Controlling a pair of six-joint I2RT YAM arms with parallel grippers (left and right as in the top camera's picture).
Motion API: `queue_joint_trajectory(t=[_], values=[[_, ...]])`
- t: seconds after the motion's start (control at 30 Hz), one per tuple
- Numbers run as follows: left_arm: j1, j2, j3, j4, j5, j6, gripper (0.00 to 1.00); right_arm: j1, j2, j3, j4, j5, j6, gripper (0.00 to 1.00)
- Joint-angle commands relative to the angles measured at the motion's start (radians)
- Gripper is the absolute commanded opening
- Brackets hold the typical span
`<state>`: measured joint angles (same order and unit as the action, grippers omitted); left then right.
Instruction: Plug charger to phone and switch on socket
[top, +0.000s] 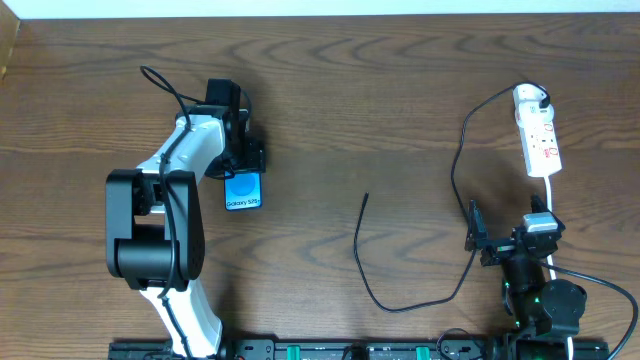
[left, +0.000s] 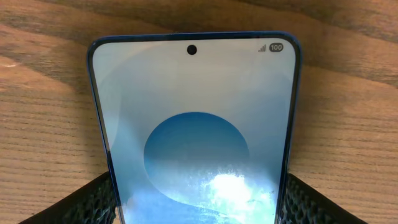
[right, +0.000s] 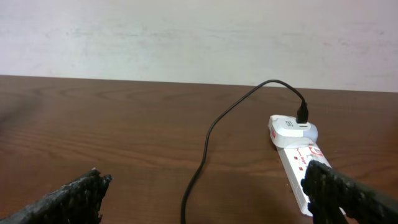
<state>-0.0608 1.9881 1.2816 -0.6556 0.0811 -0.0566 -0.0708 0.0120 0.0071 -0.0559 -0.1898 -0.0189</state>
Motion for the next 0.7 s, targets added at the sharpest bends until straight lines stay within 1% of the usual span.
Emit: queue_joint_trajectory(t=[0.0,0.07,0.1,0.67], values=[[-0.002,0.063,-0.018,-0.006,0.068,-0.016,0.88,0.007,-0.007,-0.002,-0.005,0.000,-0.012,0.99],[-0.002,0.063,-0.018,-0.013,0.068,-0.016,0.92,0.007,-0.007,-0.002,-0.004,0.000,-0.012,0.99],[-0.002,0.063,-0.018,-0.016,0.068,-0.016,0.93,0.007,-0.007,-0.002,-0.004,0.000,-0.012,0.99],[-0.002,0.064,-0.018,-0.061,0.068,-0.016,0.93,0.007,-0.007,-0.002,-0.004,0.000,-0.012,0.99]])
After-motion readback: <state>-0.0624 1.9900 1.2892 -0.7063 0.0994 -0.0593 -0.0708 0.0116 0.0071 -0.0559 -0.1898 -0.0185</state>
